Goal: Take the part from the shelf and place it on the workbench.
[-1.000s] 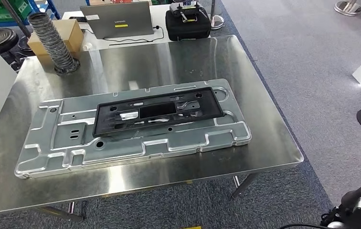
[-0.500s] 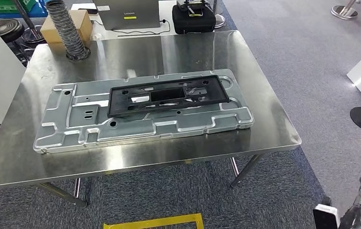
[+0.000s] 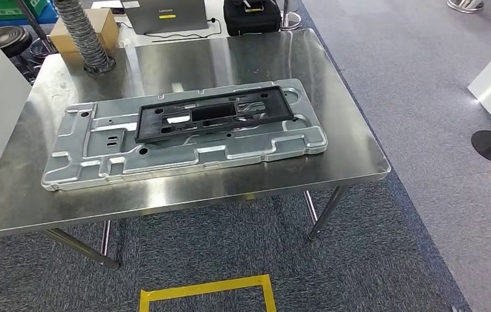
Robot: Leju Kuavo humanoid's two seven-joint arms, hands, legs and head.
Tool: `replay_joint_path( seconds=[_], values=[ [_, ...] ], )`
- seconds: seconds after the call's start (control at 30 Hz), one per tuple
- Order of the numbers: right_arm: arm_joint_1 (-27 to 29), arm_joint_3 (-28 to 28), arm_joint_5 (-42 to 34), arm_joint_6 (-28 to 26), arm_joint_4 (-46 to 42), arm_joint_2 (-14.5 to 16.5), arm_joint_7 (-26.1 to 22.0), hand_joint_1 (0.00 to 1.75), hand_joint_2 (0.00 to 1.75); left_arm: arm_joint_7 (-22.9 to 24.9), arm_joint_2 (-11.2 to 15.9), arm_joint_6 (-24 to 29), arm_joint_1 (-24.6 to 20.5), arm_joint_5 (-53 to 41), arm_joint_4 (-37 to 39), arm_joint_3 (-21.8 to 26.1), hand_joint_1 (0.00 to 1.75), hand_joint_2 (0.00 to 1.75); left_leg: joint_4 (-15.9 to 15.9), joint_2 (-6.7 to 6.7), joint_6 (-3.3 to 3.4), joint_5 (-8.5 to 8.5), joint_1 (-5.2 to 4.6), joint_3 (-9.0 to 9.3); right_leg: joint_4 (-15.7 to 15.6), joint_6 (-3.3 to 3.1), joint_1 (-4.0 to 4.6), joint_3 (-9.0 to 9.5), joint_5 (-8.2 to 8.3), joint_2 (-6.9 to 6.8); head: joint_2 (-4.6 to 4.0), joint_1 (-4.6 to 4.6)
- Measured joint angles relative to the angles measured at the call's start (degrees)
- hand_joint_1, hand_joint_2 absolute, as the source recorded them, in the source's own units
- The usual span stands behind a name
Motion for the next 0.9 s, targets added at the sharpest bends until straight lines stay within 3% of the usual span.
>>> replay_joint_path(
  seconds=[0.03, 0.13, 0.2, 0.3, 0.37, 0.43, 0.47, 0.5, 0.53, 0.6, 0.67, 0.7, 0.73, 0.8, 0.83, 0.9],
  values=[
    [-0.5, -0.2, 1.8, -0.5, 3.0, -0.1, 1.7, 0.0, 0.0, 0.0, 0.0, 0.0, 0.0, -0.1, 0.0, 0.0, 0.0, 0.0, -1.1, 0.0, 0.02, 0.96, 0.0, 1.61, 0.4, 0.08, 0.01, -0.69, 0.23, 0.02, -0.01, 0.0],
    [-1.9, -0.4, 7.1, -1.3, 10.8, -0.3, 8.2, 0.0, 0.0, -0.1, 0.0, -0.1, -0.3, -0.3, 0.0, 0.0, 0.0, 0.0, -12.6, -0.05, 0.47, 3.86, -0.1, 9.46, 1.7, 0.58, 0.03, -2.33, 0.7, 0.11, -0.01, 0.0],
    [-2.8, -0.4, 9.1, -0.9, 14.6, -0.4, 12.2, 0.0, 0.0, -0.1, 0.0, -0.3, -0.4, -0.5, 0.0, 0.0, 0.0, 0.0, -16.3, -0.13, 0.96, 3.88, -0.35, 11.42, 2.1, 1.21, 0.11, -2.9, 1.25, 0.13, -0.01, 0.02],
    [-3.8, -0.2, 12.1, 2.8, 18.9, -0.4, 20.7, 0.0, 0.0, -0.2, 0.0, -0.5, -0.4, -1.1, 0.0, 0.0, 0.0, 0.0, -16.6, -0.01, 2.04, 4.96, -0.29, 10.69, 2.4, 2.32, 0.07, -3.36, 1.4, 0.31, -0.01, 0.06],
    [-4.2, 0.3, 14.0, 8.5, 21.1, -0.2, 27.9, 0.0, 0.0, 0.0, 0.0, -0.8, -0.5, -1.9, 0.0, -0.2, 0.0, 0.0, -16.9, 0.18, 3.01, 6.04, -0.1, 9.7, 5.9, 2.82, -0.1, -4.58, -2.31, 0.47, -0.01, 0.35],
    [-4.6, 1.2, 15.8, 14.5, 22.8, 0.5, 33.5, 0.0, 0.0, 0.5, 0.3, -0.8, -0.6, -2.8, 0.0, -0.3, 0.0, 0.0, -16.6, 0.25, 3.46, 7.06, -0.32, 8.26, 13.1, 3.07, -0.23, -6.53, -7.83, 0.49, -0.01, 0.63],
    [-4.7, 1.6, 16.5, 16.7, 23.5, 1.0, 35.0, 0.0, 0.0, 0.8, 0.4, -0.8, -0.6, -2.9, 0.0, -0.4, 0.0, 0.0, -16.5, 0.29, 3.47, 7.58, -0.43, 7.46, 16.4, 3.11, -0.24, -7.11, -9.41, 0.49, 0.0, 0.64],
    [-4.8, 2.1, 17.0, 18.2, 24.0, 1.7, 35.9, 0.0, 0.0, 1.0, 0.5, -0.7, -0.6, -3.1, 0.0, -0.5, 0.0, 0.0, -16.3, 0.34, 3.44, 8.07, -0.54, 6.65, 18.2, 3.08, -0.24, -6.98, -9.65, 0.48, 0.0, 0.63],
    [-5.0, 2.5, 17.5, 19.4, 24.4, 2.3, 36.4, 0.0, 0.0, 1.1, 0.5, -0.6, -0.6, -3.2, 0.0, -0.5, 0.0, 0.0, -16.1, 0.38, 3.4, 8.55, -0.65, 5.85, 18.0, 2.95, -0.23, -5.88, -8.62, 0.48, -0.01, 0.63],
    [-5.4, 3.4, 18.4, 21.3, 25.1, 3.4, 37.2, 0.0, 0.0, 1.1, 0.6, -0.4, -0.6, -3.3, 0.0, -0.6, 0.0, 0.0, -15.6, 0.4, 3.24, 9.49, -0.82, 4.39, 11.9, 2.35, -0.13, -0.87, -5.47, 0.49, -0.02, 0.62],
    [-6.0, 4.2, 19.0, 22.5, 25.5, 4.3, 37.9, 0.0, 0.0, 1.1, 0.6, -0.3, -0.6, -3.4, 0.0, -0.7, 0.0, 0.0, -15.5, 0.41, 2.82, 10.48, -0.99, 3.53, 3.5, 1.59, 0.26, 4.72, -4.89, 0.5, -0.01, 0.56],
    [-6.3, 4.5, 19.1, 23.1, 25.6, 4.7, 38.1, 0.0, 0.0, 1.2, 0.6, -0.3, -0.6, -3.4, 0.0, -0.7, 0.0, 0.0, -15.6, 0.43, 2.51, 11.03, -0.95, 3.37, 0.9, 1.29, 0.52, 6.16, -5.14, 0.51, -0.01, 0.62],
    [-6.5, 4.7, 19.1, 23.7, 25.8, 5.1, 38.3, 0.0, 0.0, 1.3, 0.6, -0.3, -0.6, -3.4, 0.0, -0.7, 0.0, 0.0, -15.7, 0.46, 2.15, 11.64, -0.85, 3.25, -0.3, 1.07, 0.79, 6.56, -5.27, 0.51, 0.0, 0.71],
    [-6.8, 5.0, 19.1, 24.8, 26.0, 5.9, 38.7, 0.0, 0.0, 1.8, 0.7, -0.3, -0.5, -3.5, 0.0, -0.8, 0.0, 0.0, -16.0, 0.4, 1.43, 12.35, -0.63, 2.91, -0.7, 0.48, 0.81, 5.71, -4.0, 0.38, 0.0, 0.94],
    [-6.9, 5.0, 19.1, 25.1, 26.1, 6.2, 38.9, 0.0, 0.0, 2.2, 0.7, -0.3, -0.4, -3.7, 0.0, -0.9, 0.0, 0.0, -15.4, 0.32, 1.12, 11.25, -0.58, 2.48, -0.9, 0.08, 0.69, 5.06, -3.24, 0.26, 0.0, 0.92],
    [-7.1, 5.2, 19.1, 25.4, 26.2, 6.6, 38.8, 0.0, 0.0, 3.1, 0.9, -0.1, -0.3, -3.9, 0.0, -1.1, 0.0, 0.0, -11.1, 0.18, 0.61, 5.72, -0.44, 1.12, -1.1, -0.5, 0.48, 3.39, -1.58, 0.05, -0.01, 0.7]
  ],
)
